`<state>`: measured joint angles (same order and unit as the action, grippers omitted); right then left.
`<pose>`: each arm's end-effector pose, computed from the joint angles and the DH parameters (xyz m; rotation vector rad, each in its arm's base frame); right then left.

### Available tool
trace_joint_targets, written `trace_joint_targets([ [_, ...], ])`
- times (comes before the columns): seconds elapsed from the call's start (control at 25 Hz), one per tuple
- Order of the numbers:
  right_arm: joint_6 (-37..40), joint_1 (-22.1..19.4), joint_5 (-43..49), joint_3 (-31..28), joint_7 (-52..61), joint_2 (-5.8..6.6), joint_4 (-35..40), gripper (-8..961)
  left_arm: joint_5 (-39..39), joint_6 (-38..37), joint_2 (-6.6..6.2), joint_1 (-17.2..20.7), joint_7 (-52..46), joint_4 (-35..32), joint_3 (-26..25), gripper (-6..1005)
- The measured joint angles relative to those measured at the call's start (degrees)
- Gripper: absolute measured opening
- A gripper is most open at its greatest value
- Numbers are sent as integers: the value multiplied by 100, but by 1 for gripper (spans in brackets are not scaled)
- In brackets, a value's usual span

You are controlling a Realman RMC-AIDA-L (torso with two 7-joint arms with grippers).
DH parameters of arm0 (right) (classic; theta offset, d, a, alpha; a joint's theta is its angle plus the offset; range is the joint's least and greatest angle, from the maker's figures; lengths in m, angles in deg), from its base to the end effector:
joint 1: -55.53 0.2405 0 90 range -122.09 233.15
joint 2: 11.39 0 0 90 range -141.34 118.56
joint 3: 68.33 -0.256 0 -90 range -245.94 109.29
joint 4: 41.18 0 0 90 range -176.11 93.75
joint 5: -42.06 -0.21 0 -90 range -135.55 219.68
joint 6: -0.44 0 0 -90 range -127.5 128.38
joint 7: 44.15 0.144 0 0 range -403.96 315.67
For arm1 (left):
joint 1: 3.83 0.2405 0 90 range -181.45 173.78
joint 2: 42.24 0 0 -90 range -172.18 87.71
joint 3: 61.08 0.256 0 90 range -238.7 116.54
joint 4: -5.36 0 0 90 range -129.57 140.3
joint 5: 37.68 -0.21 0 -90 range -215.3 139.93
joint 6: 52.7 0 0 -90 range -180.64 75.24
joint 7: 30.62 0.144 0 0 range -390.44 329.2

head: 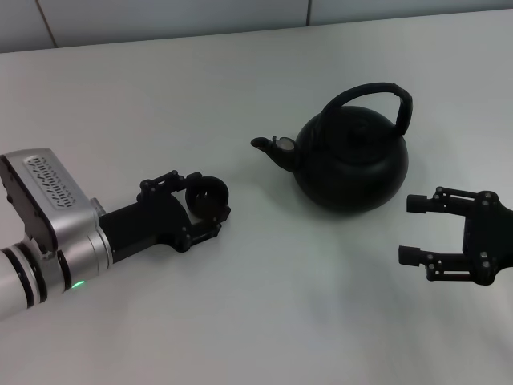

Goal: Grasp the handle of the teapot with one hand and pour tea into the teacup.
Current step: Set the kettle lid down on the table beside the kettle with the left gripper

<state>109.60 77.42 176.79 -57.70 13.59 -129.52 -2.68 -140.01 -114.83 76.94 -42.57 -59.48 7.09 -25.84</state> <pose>0.3288 0.2397 0.0388 -2.6722 0.4687 0.7409 -0.2735 0.3233 -0.1071 -2.5730 -0.2804 -0.5158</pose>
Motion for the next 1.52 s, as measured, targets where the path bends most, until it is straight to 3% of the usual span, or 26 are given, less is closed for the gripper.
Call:
trace_joint_targets([
  [1.2, 13, 13, -52, 19, 0, 0, 0, 787, 8, 59, -1, -27, 21, 116, -74, 858],
  [1.32, 17, -2, -54, 13, 2, 0, 0, 787, -6, -756, -47, 240, -68, -184, -79, 866],
  [1.4, 17, -9, -57, 8, 10, 0, 3, 787, -6, -903, -51, 304, -111, -264, -79, 865],
  [1.44, 18, -14, -62, 5, 12, 2, 6, 787, -4, -1637, -83, 659, -423, -771, -80, 865],
  [1.52, 18, -26, -86, 1, 19, 10, 9, 787, 8, -2061, -88, 942, -699, -1183, -80, 865],
])
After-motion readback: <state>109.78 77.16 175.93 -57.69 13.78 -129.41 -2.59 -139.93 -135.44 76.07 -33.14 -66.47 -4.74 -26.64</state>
